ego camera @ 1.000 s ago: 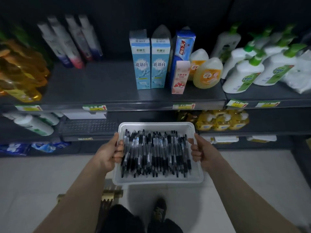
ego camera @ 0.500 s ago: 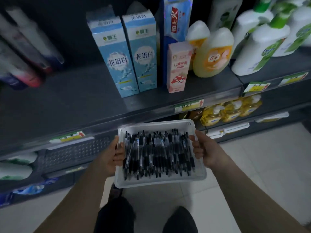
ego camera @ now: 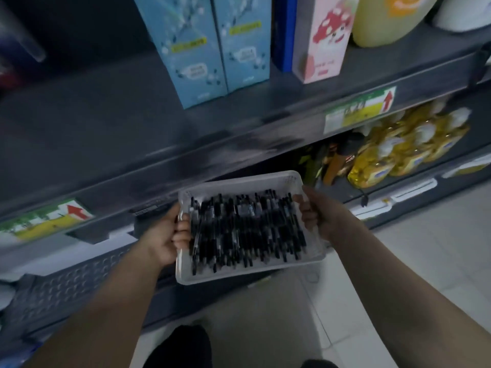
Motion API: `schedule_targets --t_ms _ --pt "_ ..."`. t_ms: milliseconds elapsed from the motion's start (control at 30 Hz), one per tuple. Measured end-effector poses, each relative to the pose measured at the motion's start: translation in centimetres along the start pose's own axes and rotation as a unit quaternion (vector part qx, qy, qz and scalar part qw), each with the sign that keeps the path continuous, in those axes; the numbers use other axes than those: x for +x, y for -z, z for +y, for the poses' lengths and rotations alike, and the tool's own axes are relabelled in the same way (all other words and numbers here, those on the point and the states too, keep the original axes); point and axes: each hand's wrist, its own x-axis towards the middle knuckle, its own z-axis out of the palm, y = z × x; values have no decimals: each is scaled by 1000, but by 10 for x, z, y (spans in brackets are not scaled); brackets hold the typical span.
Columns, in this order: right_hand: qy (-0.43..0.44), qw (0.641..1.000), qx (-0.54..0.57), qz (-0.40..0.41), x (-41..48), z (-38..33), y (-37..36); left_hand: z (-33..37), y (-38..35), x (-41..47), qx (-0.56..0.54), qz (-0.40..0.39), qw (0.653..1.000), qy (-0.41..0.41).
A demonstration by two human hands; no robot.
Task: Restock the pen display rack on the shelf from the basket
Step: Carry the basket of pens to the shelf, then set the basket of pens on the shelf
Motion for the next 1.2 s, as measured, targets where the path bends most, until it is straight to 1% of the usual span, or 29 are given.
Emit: schedule_targets --t_ms 100,200,300,400,467,533,633,767,900,1033,1200 --pt "10 1000 -19 -6 28 6 -3 -7 13 24 -14 4 1000 -22" --pt "15 999 -32 -23 56 7 -12 -8 26 50 -37 0 999 -29" --pt "27 997 -63 -21 79 8 -20 -11 38 69 -48 -8 998 -34" --pt "23 998 -60 -24 96 6 -26 -7 40 82 -57 -17 998 -28" --pt "23 997 -67 -24 102 3 -28 -4 39 89 -49 -24 998 -42" --pt "36 996 -82 -16 104 3 -30 -5 40 92 -44 -34 997 -60" --pt "43 993 -113 -3 105 1 -38 -5 43 91 -61 -41 996 -59" --pt "71 987 -140 19 112 -11 -44 3 41 101 -68 -52 993 -77" --pt "71 987 -144 24 123 -13 -42 5 39 116 -58 -57 994 -76" --pt "67 990 -125 18 130 -12 -36 7 38 126 -54 -66 994 -71" --pt "57 992 -113 27 128 -8 -34 10 36 132 -42 -59 995 -66"
